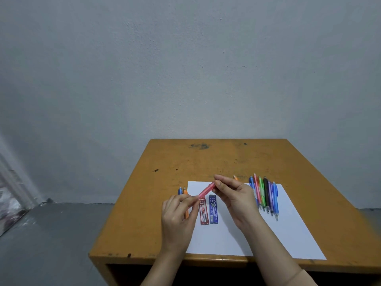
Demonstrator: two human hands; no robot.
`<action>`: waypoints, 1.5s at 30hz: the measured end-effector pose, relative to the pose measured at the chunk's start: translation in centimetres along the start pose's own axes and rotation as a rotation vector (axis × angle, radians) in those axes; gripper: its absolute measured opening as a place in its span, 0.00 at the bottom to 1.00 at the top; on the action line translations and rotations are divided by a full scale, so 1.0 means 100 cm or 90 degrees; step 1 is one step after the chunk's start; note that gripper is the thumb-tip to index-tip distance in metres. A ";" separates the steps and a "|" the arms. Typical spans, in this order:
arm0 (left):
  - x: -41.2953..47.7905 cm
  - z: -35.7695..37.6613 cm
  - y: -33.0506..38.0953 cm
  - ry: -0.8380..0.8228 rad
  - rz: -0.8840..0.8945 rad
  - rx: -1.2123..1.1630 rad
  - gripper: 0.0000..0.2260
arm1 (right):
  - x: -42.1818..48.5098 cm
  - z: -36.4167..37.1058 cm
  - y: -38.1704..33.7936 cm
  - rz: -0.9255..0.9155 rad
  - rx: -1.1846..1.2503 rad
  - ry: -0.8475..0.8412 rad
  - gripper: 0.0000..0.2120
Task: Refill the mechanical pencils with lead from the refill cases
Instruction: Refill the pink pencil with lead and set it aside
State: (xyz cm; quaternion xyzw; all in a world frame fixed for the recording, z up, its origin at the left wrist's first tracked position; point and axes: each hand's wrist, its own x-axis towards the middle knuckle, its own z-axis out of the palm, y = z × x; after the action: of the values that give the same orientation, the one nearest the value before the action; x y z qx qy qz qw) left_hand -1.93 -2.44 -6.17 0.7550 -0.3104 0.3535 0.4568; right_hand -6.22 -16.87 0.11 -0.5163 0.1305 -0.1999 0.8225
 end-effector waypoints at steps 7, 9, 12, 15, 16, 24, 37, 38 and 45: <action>0.000 -0.001 0.002 0.004 0.005 0.004 0.10 | -0.005 0.002 0.006 0.005 0.053 -0.019 0.12; 0.000 -0.001 0.003 0.010 0.006 0.004 0.10 | -0.006 0.004 0.007 0.010 0.055 -0.019 0.13; 0.001 0.000 0.004 0.014 0.012 0.002 0.09 | -0.008 0.006 0.010 0.028 0.044 -0.011 0.09; 0.000 0.001 0.003 0.021 0.007 0.006 0.08 | -0.011 0.010 0.013 0.043 0.032 -0.009 0.07; -0.001 0.001 0.002 0.022 0.001 0.013 0.09 | -0.011 0.011 0.014 0.044 0.022 -0.010 0.08; 0.002 0.001 0.004 -0.019 -0.016 0.022 0.09 | -0.011 0.017 0.006 0.063 0.125 -0.029 0.08; 0.032 -0.018 0.044 -0.128 -0.387 -0.098 0.13 | 0.013 0.020 -0.018 0.151 0.409 -0.043 0.13; 0.034 -0.020 0.048 -0.139 -0.424 -0.130 0.15 | 0.014 0.020 -0.020 0.158 0.422 -0.042 0.15; 0.054 -0.034 0.057 -0.191 -0.694 -0.456 0.27 | 0.021 0.017 -0.039 0.191 0.494 -0.044 0.20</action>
State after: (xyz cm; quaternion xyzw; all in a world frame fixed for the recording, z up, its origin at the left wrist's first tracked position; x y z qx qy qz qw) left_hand -4.27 -2.37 2.09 0.6467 -0.0430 -0.1617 0.7442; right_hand -4.43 -18.01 4.33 -0.1495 0.0917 -0.0949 0.9799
